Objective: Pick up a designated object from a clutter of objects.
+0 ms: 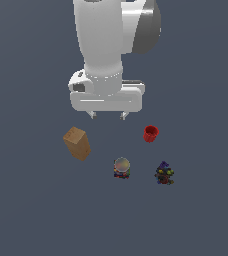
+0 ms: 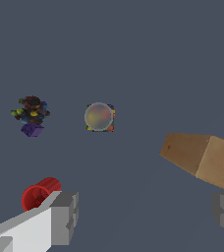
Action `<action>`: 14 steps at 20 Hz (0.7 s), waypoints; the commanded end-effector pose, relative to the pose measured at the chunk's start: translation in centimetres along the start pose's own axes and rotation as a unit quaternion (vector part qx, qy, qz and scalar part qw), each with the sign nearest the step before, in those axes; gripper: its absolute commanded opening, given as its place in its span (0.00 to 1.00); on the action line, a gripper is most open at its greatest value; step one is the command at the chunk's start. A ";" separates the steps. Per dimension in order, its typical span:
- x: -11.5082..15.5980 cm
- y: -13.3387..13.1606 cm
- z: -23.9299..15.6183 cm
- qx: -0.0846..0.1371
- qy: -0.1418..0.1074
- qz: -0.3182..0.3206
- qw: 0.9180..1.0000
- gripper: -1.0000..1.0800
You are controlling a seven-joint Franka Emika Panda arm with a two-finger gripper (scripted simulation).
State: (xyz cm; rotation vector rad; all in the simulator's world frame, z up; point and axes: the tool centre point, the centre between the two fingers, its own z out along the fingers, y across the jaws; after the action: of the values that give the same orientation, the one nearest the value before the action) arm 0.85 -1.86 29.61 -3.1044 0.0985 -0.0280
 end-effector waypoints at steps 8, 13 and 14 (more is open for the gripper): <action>-0.2 10.4 6.8 -0.011 -0.003 0.143 0.990 0.96; -0.9 13.9 9.0 -0.017 -0.004 0.191 0.981 0.96; -1.0 14.4 9.3 -0.018 -0.004 0.197 0.980 0.96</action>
State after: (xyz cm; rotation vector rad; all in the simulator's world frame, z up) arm -0.68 -15.05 20.30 -3.0606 0.6816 -0.0005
